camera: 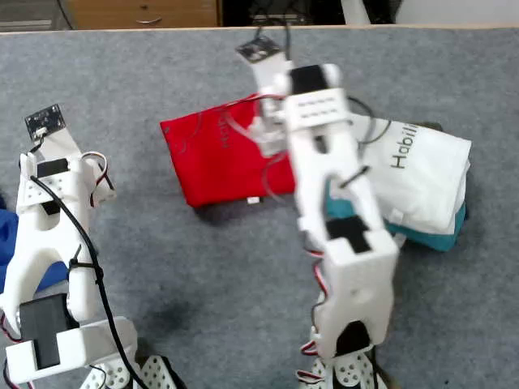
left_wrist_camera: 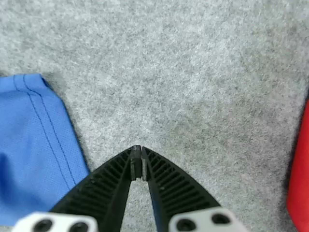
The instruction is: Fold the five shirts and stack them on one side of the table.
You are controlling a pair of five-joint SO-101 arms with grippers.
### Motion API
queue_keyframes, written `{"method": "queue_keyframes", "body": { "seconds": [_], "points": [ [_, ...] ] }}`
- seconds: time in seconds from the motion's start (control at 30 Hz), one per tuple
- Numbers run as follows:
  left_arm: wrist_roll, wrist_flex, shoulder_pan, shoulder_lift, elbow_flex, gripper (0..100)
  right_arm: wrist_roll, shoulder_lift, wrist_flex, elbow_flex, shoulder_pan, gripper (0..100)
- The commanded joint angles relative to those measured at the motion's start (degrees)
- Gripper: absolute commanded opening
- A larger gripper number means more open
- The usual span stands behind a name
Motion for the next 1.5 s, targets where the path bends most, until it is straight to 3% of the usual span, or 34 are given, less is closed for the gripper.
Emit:
{"method": "queue_keyframes", "body": {
  "seconds": [0.0,0.1,0.33,0.43,0.6,0.67,1.07,1.23,1.47],
  "points": [
    [0.18,-0.26,0.22,-2.37,-0.13,3,-13.54,6.64,-0.97,-6.46,-2.90,32.8],
    [0.18,-0.44,0.04,-2.37,-0.13,3,-16.97,14.81,-0.97,-12.79,-3.16,41.3],
    [0.18,-0.26,0.04,-2.37,-0.13,3,-18.55,35.12,2.02,-33.36,-3.08,38.2],
    [0.09,-0.26,0.04,-2.37,-0.13,3,-18.46,41.45,7.12,-43.56,-2.90,30.6],
    [0.09,-0.18,0.04,-2.64,-0.13,3,-17.93,45.49,7.56,-49.98,-1.58,3.4],
    [0.09,-0.18,0.04,-2.73,-0.13,3,-15.82,45.41,7.65,-49.89,-1.41,2.2],
    [0.09,-0.18,0.04,-2.81,-0.13,3,-18.02,25.01,7.65,-48.48,1.67,1.3],
    [0.09,-0.18,0.04,-2.81,-0.13,3,-21.19,11.65,7.65,-34.07,4.66,1.3],
    [0.09,-0.18,0.04,-2.73,-0.13,3,-17.67,-9.71,7.65,-12.09,15.30,1.5]
  ]
}}
